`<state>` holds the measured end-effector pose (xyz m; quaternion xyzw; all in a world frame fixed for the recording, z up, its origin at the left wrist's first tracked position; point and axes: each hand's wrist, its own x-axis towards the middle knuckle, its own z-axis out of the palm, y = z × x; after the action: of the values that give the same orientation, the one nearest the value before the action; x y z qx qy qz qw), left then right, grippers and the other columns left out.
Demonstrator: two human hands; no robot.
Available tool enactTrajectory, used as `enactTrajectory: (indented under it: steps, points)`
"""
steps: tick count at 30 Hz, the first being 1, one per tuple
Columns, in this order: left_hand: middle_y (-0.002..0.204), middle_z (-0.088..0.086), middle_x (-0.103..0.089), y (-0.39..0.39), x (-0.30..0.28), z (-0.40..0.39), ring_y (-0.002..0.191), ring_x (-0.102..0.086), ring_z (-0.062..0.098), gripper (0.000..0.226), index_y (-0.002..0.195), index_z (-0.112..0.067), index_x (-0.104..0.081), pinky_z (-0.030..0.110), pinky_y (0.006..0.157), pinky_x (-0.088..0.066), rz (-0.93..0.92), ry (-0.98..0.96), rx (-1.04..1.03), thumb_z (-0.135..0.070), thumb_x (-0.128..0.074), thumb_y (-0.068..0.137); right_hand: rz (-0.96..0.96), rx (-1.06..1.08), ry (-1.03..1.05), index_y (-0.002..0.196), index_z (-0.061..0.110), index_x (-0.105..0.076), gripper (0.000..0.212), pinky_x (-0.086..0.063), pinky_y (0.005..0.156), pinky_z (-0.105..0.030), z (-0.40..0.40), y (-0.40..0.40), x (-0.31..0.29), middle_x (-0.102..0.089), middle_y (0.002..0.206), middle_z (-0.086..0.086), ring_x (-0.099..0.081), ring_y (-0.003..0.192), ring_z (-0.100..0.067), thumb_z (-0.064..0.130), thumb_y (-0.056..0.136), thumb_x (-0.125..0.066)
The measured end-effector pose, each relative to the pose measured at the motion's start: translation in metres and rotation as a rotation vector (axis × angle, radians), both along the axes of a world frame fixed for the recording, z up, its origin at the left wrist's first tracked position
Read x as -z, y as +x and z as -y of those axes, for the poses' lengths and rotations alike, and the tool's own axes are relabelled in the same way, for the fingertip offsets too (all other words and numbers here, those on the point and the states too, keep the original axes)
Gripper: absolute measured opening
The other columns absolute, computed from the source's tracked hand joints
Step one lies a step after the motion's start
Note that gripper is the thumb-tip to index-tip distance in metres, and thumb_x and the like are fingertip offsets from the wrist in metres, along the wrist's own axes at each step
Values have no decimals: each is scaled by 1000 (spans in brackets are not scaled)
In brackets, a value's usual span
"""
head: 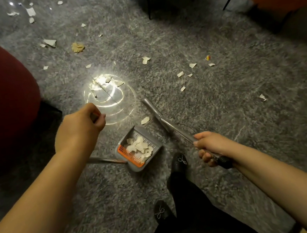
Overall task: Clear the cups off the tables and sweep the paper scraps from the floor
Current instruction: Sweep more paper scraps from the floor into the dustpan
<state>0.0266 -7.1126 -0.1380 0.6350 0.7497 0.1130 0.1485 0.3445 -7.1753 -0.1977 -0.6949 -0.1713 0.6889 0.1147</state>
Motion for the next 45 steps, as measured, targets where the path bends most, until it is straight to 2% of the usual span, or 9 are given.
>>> enactTrajectory:
  steps: [5,14,20,24,28,32,37,41,45]
  points:
    - [62,-12,-49,-22,7,-29,62,-50,20,16,83,-30,-59,29,55,-34,10,6,-73,-44,-66,87,30,-39,7,136,24,-35,37,-30,34,-14,-63,-9,12,-42,58,-6,-34,28,-8,13,101,-39]
    - [63,-4,-56,-22,22,-104,57,-52,22,18,87,-26,-57,28,50,-34,-55,-22,71,-42,-65,88,128,-268,2,135,10,-34,35,-29,40,-14,-174,-19,34,-38,58,-7,-34,29,-9,9,100,-37]
    - [60,-7,-54,-18,24,-138,53,-47,21,18,86,-26,-56,26,46,-28,-123,-35,94,-41,-65,87,152,-483,-32,109,10,-43,12,-35,37,-15,-206,-32,42,-40,64,-8,-39,41,-13,6,98,-39]
    - [69,6,-65,-11,23,-148,61,-59,33,19,89,-24,-57,30,49,-37,-173,-48,93,-41,-66,87,87,-552,-113,107,12,-45,14,-33,36,-15,-204,-41,38,-42,63,-7,-38,41,-11,6,98,-37]
    - [69,3,-66,-13,20,-155,61,-60,30,18,90,-24,-59,33,49,-45,-171,-63,71,-41,-65,89,-73,-435,-226,103,19,-45,15,-28,35,-12,-211,-36,32,-42,51,-2,-34,33,-6,8,100,-36]
    - [65,-2,-63,-13,15,-161,57,-58,24,17,88,-29,-59,28,47,-41,-126,-60,40,-44,-66,88,-185,-300,-280,112,22,-45,17,-28,32,-12,-220,-25,24,-41,50,-1,-33,33,-5,11,101,-36]
    - [63,-3,-61,-7,10,-182,56,-58,24,18,85,-32,-57,27,47,-42,-106,-44,66,-46,-68,85,-144,-304,-213,130,26,-39,33,-29,32,-12,-218,-20,12,-42,48,-1,-34,30,-6,10,101,-38]
    - [55,-14,-51,3,12,-203,52,-55,18,18,82,-34,-56,24,46,-39,-51,-9,125,-44,-71,83,-119,-186,-166,136,23,-34,37,-30,34,-11,-226,-10,-1,-39,51,-3,-33,28,-7,9,101,-38]
    - [59,-14,-54,24,14,-232,55,-55,16,19,82,-35,-53,25,50,-41,28,-42,163,-43,-70,84,-80,-89,-86,140,22,-31,42,-30,35,-12,-237,5,-14,-39,55,-5,-33,28,-8,10,101,-40]
